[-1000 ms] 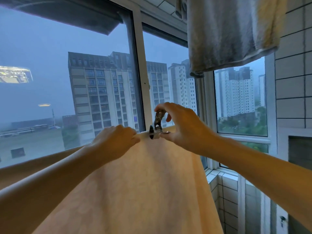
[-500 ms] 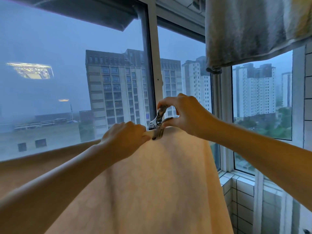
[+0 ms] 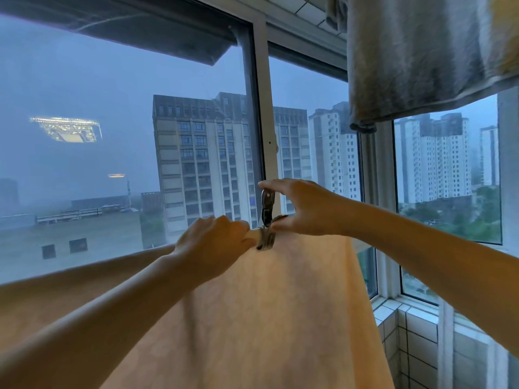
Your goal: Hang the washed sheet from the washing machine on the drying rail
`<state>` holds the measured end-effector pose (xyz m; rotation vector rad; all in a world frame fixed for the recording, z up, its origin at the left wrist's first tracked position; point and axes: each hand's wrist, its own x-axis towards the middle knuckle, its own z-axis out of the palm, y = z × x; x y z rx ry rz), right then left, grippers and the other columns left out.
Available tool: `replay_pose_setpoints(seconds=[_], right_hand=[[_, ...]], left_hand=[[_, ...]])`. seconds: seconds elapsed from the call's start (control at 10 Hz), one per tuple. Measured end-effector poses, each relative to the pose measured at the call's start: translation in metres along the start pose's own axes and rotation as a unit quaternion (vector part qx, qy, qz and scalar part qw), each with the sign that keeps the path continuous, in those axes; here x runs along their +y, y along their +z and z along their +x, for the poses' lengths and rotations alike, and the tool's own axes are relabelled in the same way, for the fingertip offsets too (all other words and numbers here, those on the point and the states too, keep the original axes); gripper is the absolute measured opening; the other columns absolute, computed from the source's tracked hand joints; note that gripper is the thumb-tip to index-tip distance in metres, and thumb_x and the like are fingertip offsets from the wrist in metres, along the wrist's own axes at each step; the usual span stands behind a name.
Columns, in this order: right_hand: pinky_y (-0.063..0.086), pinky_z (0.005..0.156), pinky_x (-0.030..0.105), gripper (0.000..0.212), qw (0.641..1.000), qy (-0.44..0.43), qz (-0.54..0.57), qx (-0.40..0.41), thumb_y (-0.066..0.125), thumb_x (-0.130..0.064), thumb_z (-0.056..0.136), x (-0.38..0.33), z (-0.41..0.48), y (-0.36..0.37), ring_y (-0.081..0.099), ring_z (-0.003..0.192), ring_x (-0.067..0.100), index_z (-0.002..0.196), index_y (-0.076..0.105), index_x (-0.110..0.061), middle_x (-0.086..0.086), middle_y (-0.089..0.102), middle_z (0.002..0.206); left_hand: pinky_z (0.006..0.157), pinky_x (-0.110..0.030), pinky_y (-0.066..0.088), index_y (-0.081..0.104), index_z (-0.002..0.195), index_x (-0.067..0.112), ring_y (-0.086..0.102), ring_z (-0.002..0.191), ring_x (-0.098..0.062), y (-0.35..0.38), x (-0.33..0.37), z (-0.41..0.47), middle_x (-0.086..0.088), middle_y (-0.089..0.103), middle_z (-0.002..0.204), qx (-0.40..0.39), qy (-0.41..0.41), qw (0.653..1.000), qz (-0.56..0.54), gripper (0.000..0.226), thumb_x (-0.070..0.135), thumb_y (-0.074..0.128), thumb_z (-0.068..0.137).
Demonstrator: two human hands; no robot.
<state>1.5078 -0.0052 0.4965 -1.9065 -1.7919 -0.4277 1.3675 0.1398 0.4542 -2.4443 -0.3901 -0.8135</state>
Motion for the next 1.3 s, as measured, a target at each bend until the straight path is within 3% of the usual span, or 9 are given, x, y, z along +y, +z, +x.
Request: replay_pose_setpoints(seconds=[0.2,0.4,0.5,0.7,0.8,1.0,1.1,1.2,1.3], right_hand=[[0.039,0.096,0.025,0.068,0.997,-0.028,-0.069,0.029,0.060,-0.022,0.088,-0.015,-0.011,-0.001,0.047,0.123,0.016,0.146,0.026,-0.023,0.000,0.041,0.145],[0.020,0.116,0.032,0.053,0.975,-0.083,-0.183,0.091,0.053,-0.030,0.092,-0.038,-0.012,0.011,0.018,0.142,0.014,0.142,0.035,-0.020,-0.002,0.031,0.151],[0.020,0.117,0.038,0.049,0.952,-0.121,-0.246,0.137,0.054,-0.025,0.091,-0.051,-0.010,0.025,0.020,0.143,0.021,0.137,0.045,-0.014,0.006,0.039,0.147],[0.040,0.104,0.042,0.044,0.938,-0.162,-0.264,0.154,0.070,-0.026,0.078,-0.081,-0.008,0.062,0.051,0.125,0.027,0.119,0.063,-0.011,0.010,0.063,0.123],[0.042,0.101,0.039,0.043,0.944,-0.169,-0.239,0.154,0.069,-0.024,0.077,-0.096,-0.013,0.076,0.056,0.119,0.026,0.118,0.063,-0.011,0.010,0.065,0.118],[0.049,0.091,0.037,0.039,0.951,-0.169,-0.219,0.137,0.070,-0.022,0.075,-0.123,-0.037,0.087,0.061,0.106,0.022,0.112,0.064,-0.013,0.005,0.065,0.113],[0.050,0.091,0.039,0.041,0.958,-0.161,-0.204,0.118,0.073,-0.021,0.070,-0.137,-0.061,0.091,0.062,0.107,0.025,0.109,0.066,-0.013,0.007,0.066,0.113],[0.051,0.091,0.039,0.038,0.960,-0.167,-0.204,0.095,0.070,-0.022,0.073,-0.152,-0.096,0.099,0.061,0.105,0.025,0.110,0.065,-0.013,0.007,0.066,0.111],[0.048,0.095,0.039,0.037,0.967,-0.154,-0.194,0.061,0.061,-0.023,0.082,-0.165,-0.132,0.099,0.058,0.109,0.026,0.117,0.061,-0.012,0.008,0.062,0.116]], left_hand=[[0.064,-0.016,0.038,0.057,0.100,0.029,0.057,0.072,-0.002,-0.008,-0.010,-0.007,0.014,0.060,0.083,-0.015,-0.001,0.999,-0.034,0.036,0.053,0.030,0.097],[0.064,-0.018,0.042,0.059,0.091,0.028,0.056,0.070,-0.002,-0.022,-0.026,-0.031,0.012,0.062,0.078,-0.009,-0.042,0.999,-0.031,0.044,0.060,0.030,0.092],[0.069,-0.022,0.045,0.061,0.091,0.030,0.057,0.075,-0.004,-0.034,-0.034,-0.048,0.012,0.064,0.082,-0.008,-0.079,0.996,-0.045,0.054,0.069,0.026,0.083],[0.054,-0.016,0.026,0.061,0.097,0.032,0.058,0.079,-0.006,-0.052,-0.050,-0.085,0.014,0.066,0.090,0.010,-0.116,0.993,-0.014,0.044,0.067,0.036,0.086],[0.058,-0.021,0.033,0.061,0.093,0.030,0.064,0.082,-0.010,-0.061,-0.055,-0.108,0.013,0.067,0.087,0.029,-0.130,0.991,0.015,0.043,0.064,0.035,0.089],[0.078,-0.031,0.045,0.056,0.114,0.031,0.064,0.094,-0.016,-0.087,-0.063,-0.168,0.012,0.064,0.105,0.032,-0.178,0.983,0.045,0.027,0.044,0.049,0.091],[0.090,-0.039,0.048,0.055,0.128,0.022,0.061,0.106,-0.021,-0.107,-0.067,-0.205,0.001,0.063,0.120,0.015,-0.198,0.978,0.068,0.042,0.029,0.061,0.087],[0.104,-0.042,0.040,0.055,0.130,0.020,0.052,0.123,-0.023,-0.129,-0.051,-0.251,-0.001,0.055,0.135,0.002,-0.215,0.971,0.102,0.048,0.022,0.066,0.083],[0.105,-0.038,0.038,0.058,0.127,0.020,0.051,0.124,-0.019,-0.147,-0.022,-0.289,0.001,0.057,0.133,-0.026,-0.237,0.965,0.105,0.043,0.021,0.064,0.085]])
